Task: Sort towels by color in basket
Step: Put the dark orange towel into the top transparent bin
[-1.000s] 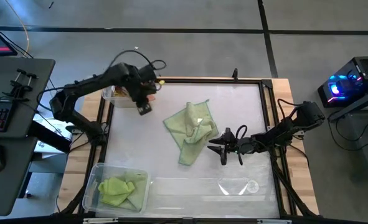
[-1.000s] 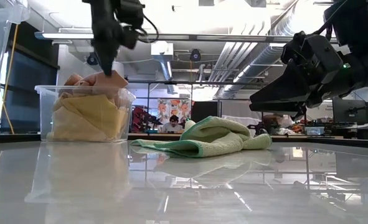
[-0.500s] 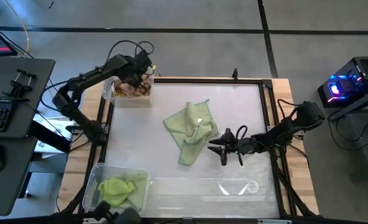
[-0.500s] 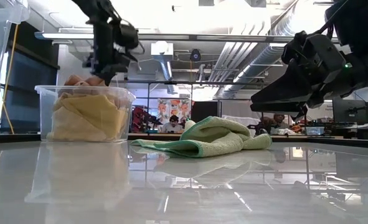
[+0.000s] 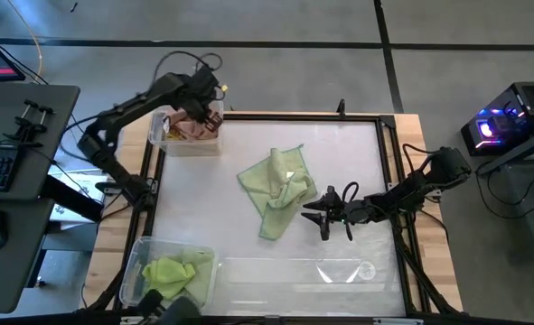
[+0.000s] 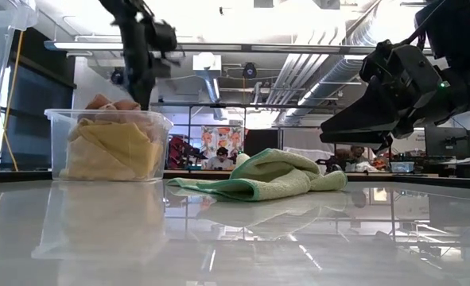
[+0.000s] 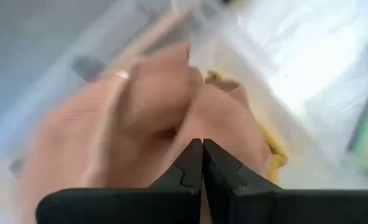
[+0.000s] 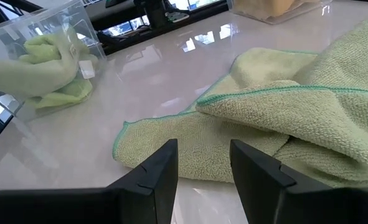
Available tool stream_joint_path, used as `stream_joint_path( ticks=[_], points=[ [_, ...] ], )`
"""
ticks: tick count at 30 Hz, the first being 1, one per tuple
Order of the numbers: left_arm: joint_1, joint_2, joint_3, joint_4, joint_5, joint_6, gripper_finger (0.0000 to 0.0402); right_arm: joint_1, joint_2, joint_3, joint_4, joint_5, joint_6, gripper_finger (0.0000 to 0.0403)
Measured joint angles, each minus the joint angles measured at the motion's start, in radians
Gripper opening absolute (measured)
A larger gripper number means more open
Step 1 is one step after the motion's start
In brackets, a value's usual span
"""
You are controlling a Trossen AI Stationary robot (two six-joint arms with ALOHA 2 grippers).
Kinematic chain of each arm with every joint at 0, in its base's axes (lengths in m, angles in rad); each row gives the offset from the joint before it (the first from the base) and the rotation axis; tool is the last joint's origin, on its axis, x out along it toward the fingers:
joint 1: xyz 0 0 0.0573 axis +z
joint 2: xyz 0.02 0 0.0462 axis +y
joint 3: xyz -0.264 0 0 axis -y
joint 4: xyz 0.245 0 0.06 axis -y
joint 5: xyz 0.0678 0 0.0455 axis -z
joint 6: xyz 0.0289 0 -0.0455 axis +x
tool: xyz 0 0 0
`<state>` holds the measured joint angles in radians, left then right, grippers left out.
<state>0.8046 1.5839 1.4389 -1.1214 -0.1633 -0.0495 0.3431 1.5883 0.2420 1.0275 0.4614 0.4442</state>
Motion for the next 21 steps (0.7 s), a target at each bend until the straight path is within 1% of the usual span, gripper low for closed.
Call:
stream_joint_path(
  ticks=[2, 3, 7, 9, 14, 16, 21],
  points=[
    [-0.003, -0.057, 0.020, 0.001, -0.025, -0.012, 0.0000, 0.000, 0.000, 0.000, -0.001, 0.000, -0.001, 0.0142],
    [-0.003, -0.086, 0.025, 0.005, -0.054, -0.019, 0.0000, 0.000, 0.000, 0.000, -0.002, 0.000, -0.004, 0.0142],
    [0.011, -0.177, 0.014, 0.024, -0.250, -0.036, 0.0000, -0.001, 0.000, 0.000, -0.002, 0.000, -0.003, 0.0142],
    [0.037, -0.197, -0.006, 0.016, -0.287, -0.037, 0.0000, -0.001, 0.000, 0.000, -0.002, 0.000, 0.000, 0.0142],
    [0.111, -0.194, -0.124, 0.035, -0.226, -0.035, 0.0000, -0.001, 0.000, 0.000, -0.002, 0.000, 0.001, 0.0142],
    [0.123, -0.184, -0.186, 0.066, -0.195, -0.028, 0.0000, -0.001, 0.000, 0.000, -0.002, 0.000, 0.003, 0.0142],
    [0.126, -0.170, -0.315, 0.135, -0.073, 0.005, 0.0000, -0.002, 0.000, 0.000, -0.002, 0.000, 0.003, 0.0142]
  ],
)
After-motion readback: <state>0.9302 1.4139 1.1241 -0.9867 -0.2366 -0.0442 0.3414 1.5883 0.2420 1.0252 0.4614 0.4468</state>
